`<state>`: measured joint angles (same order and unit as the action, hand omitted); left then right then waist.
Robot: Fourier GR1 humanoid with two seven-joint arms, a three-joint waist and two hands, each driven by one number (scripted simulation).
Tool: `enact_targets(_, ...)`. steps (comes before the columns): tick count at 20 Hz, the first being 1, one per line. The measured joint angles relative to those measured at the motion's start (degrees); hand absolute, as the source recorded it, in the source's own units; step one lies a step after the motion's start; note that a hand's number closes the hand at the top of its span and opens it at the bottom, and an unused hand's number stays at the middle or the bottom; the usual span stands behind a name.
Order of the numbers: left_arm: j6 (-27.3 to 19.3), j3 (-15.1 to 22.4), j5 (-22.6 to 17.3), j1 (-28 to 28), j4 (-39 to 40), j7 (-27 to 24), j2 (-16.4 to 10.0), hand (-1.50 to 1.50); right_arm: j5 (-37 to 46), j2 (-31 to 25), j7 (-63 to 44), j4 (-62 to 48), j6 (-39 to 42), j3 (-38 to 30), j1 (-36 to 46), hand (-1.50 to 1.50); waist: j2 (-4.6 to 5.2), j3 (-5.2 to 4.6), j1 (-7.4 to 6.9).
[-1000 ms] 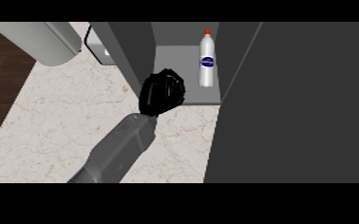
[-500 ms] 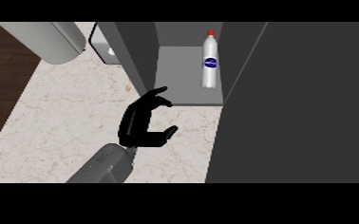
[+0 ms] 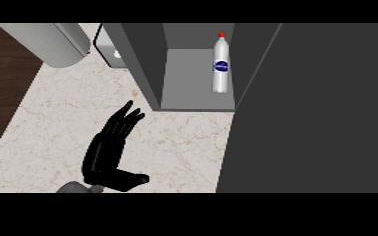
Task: Pick up the bottled water, place it into the cabinet and close the cabinet
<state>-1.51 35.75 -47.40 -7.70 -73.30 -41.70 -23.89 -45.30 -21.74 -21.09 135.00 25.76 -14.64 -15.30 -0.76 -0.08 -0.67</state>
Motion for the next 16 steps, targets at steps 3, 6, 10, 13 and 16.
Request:
enact_targets(3,0.3,-1.5,-0.1,4.8,-4.1,-1.3,-4.4,-1.50,0.1,0.8,-0.4,0.2,-1.2,4.7,0.6,1.50,-0.06,-0.02,-0.26)
enact_targets(6,0.1,-3.1,-0.1,8.5,-7.3,-2.1,-8.4,-1.50,0.3,1.2,-1.5,0.3,-3.5,9.9,2.1,1.50,-0.12,-0.09,-0.48)
enact_targets(10,0.2,-5.5,0.5,12.3,-9.9,-3.6,-13.5,-1.50,0.9,1.8,-3.0,0.2,-6.5,17.3,5.2,1.50,-0.18,-0.15,-0.63)
enact_targets(13,0.9,-6.4,0.8,14.6,-12.1,-4.0,-16.4,-1.50,1.5,2.3,-4.1,0.1,-9.2,22.6,8.7,1.50,-0.26,-0.20,-0.71)
enact_targets(16,1.4,-7.6,0.4,16.8,-15.1,-4.4,-18.9,-1.50,2.3,3.1,-5.0,-0.2,-12.0,27.6,12.4,1.50,-0.41,-0.22,-0.74)
